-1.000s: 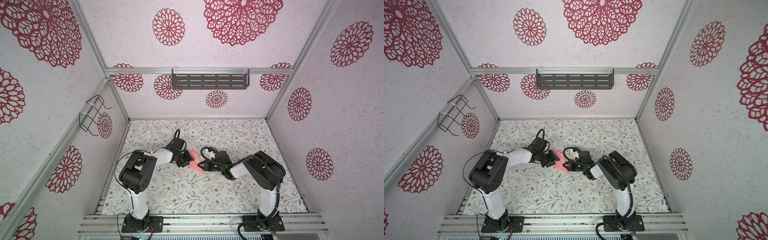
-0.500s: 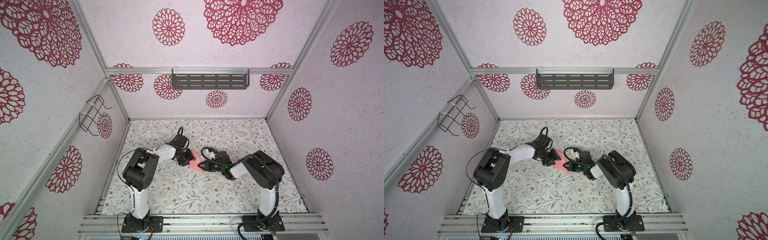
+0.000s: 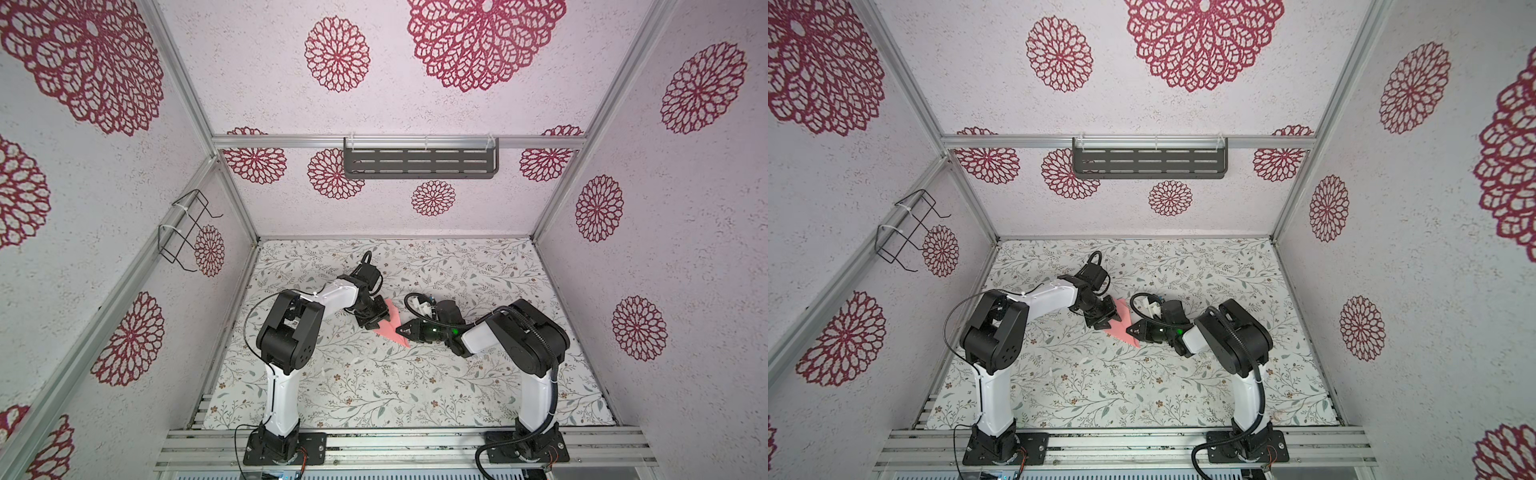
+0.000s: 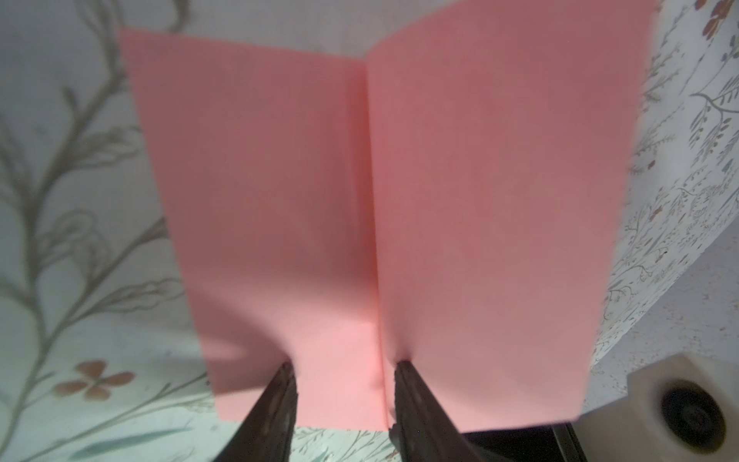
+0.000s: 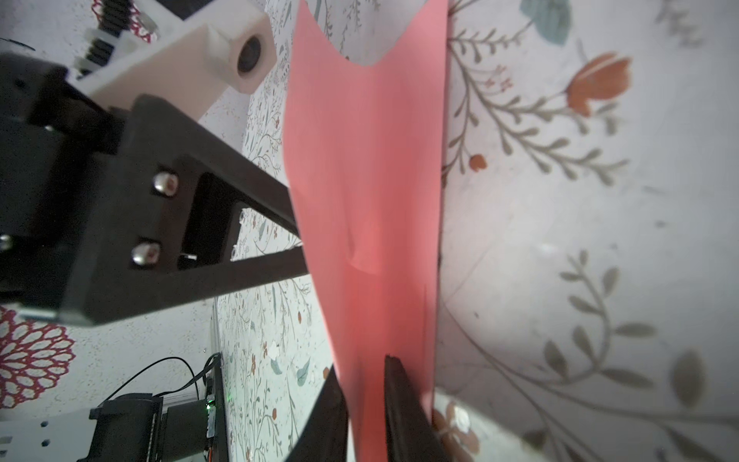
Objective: Fold a paper plane with a square sheet of paper (pick it up from the middle)
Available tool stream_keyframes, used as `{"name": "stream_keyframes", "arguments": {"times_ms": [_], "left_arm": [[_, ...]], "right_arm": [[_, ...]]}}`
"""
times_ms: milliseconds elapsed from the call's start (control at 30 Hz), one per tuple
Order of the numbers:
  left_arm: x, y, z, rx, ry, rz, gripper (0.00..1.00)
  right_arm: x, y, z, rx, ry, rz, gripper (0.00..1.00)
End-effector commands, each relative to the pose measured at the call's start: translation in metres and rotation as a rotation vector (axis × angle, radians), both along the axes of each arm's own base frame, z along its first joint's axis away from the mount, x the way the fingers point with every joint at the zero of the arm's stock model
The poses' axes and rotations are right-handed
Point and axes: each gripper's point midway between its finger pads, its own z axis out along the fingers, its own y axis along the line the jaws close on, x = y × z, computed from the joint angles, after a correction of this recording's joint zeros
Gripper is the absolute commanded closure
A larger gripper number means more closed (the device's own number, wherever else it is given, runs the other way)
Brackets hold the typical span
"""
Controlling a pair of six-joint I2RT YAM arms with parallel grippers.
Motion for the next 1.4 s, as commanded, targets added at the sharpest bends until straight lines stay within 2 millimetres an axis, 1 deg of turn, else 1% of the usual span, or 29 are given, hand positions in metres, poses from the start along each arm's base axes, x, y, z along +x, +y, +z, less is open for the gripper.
{"name": "stream_keyframes", "arguments": {"times_ms": [0,133,200,300,400,533,567,600,633,733,800,900,1000,1133,1367], "left_arm": [[-0.049,0.047,-0.071,0.237,0.221,0.025,0.56],[-0.048,0.048,-0.071,0.242,0.223,0.025,0.57],[-0.045,0.046,-0.068,0.233,0.209,0.025,0.57],[-0.037,0.040,-0.058,0.193,0.163,0.018,0.58],[-0.020,0.022,-0.037,0.087,0.051,-0.015,0.58],[0.005,0.003,0.002,-0.027,-0.130,-0.052,0.57],[0.009,-0.001,0.010,-0.052,-0.168,-0.060,0.57],[0.014,-0.004,0.025,-0.083,-0.218,-0.065,0.57],[0.016,-0.008,0.033,-0.109,-0.253,-0.070,0.57],[0.019,-0.014,0.044,-0.164,-0.319,-0.083,0.58],[0.019,-0.017,0.048,-0.184,-0.343,-0.091,0.58],[0.018,-0.019,0.049,-0.189,-0.357,-0.103,0.59],[0.018,-0.016,0.043,-0.171,-0.346,-0.107,0.60],[0.014,-0.013,0.029,-0.140,-0.306,-0.106,0.62],[0.009,-0.006,0.017,-0.094,-0.276,-0.106,0.62]], "right_arm": [[-0.002,0.005,0.016,-0.015,-0.083,0.096,0.77],[0.000,0.005,0.011,-0.049,-0.098,0.110,0.79],[0.003,0.005,0.009,-0.055,-0.102,0.112,0.84],[0.004,0.008,0.012,-0.044,-0.105,0.120,0.92],[0.005,0.010,0.015,-0.025,-0.093,0.132,0.95],[0.005,0.012,0.020,0.010,-0.055,0.137,0.96],[0.004,0.012,0.022,0.020,-0.044,0.138,0.96],[0.004,0.013,0.024,0.030,-0.038,0.139,0.96],[0.004,0.014,0.026,0.042,-0.030,0.141,0.96],[0.004,0.015,0.028,0.067,-0.002,0.143,0.96],[0.004,0.015,0.027,0.074,0.015,0.143,0.96],[0.004,0.015,0.024,0.077,0.034,0.141,0.96],[0.004,0.016,0.023,0.077,0.044,0.143,0.96],[0.005,0.015,0.017,0.070,0.062,0.139,0.96],[0.007,0.015,0.013,0.070,0.087,0.130,0.95]]}}
